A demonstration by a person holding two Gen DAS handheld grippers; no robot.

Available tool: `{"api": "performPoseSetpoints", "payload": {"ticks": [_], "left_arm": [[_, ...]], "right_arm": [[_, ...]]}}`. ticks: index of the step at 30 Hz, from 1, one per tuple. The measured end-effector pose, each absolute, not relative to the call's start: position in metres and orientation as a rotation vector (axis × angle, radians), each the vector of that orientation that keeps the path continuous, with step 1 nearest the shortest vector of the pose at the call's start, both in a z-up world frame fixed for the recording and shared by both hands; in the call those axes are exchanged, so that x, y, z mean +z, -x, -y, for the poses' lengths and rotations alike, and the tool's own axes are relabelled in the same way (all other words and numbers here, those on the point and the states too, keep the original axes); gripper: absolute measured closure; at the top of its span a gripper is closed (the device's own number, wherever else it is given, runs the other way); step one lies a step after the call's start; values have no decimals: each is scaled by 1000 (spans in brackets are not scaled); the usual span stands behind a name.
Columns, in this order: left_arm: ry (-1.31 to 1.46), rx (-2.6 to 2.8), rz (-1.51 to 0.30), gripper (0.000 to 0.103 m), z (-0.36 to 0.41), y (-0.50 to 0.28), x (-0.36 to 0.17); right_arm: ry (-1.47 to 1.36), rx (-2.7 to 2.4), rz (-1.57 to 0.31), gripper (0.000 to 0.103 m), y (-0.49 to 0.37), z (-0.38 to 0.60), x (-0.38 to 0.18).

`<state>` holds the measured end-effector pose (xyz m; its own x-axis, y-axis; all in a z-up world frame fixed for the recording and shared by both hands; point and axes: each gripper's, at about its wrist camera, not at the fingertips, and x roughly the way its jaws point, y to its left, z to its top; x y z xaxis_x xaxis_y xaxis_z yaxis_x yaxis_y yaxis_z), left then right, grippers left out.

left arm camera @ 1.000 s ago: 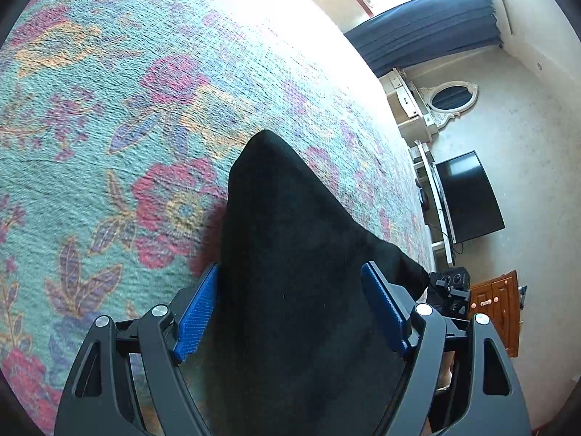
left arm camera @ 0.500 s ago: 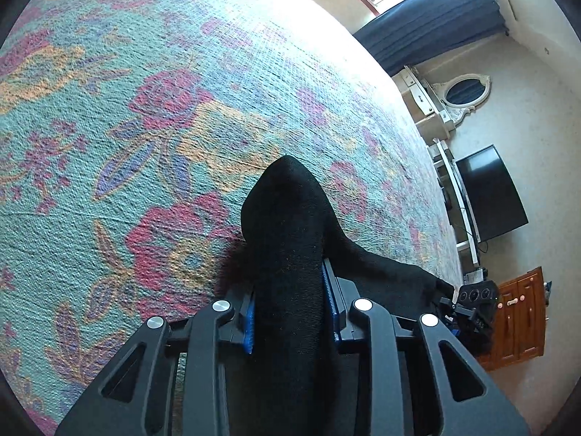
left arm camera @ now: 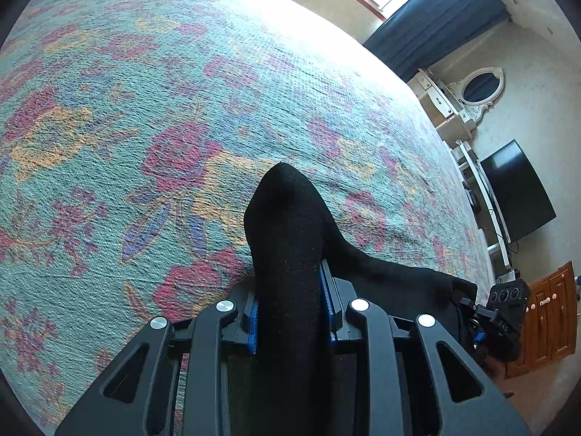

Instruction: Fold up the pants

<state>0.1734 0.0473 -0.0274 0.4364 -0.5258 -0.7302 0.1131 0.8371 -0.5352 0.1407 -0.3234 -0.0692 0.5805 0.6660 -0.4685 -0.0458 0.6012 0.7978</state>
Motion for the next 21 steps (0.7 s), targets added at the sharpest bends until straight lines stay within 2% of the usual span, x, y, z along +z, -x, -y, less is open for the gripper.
{"api": "performPoseSetpoints", "payload": {"ticks": [12, 21], "left_arm": [[468, -383, -1041, 76, -62, -191, -33], [505, -389, -1047, 75, -63, -196, -41]], "right_arm": [[-809, 478, -868, 69, -189, 302, -62], [-884, 475, -874, 69, -200, 308, -79]]}}
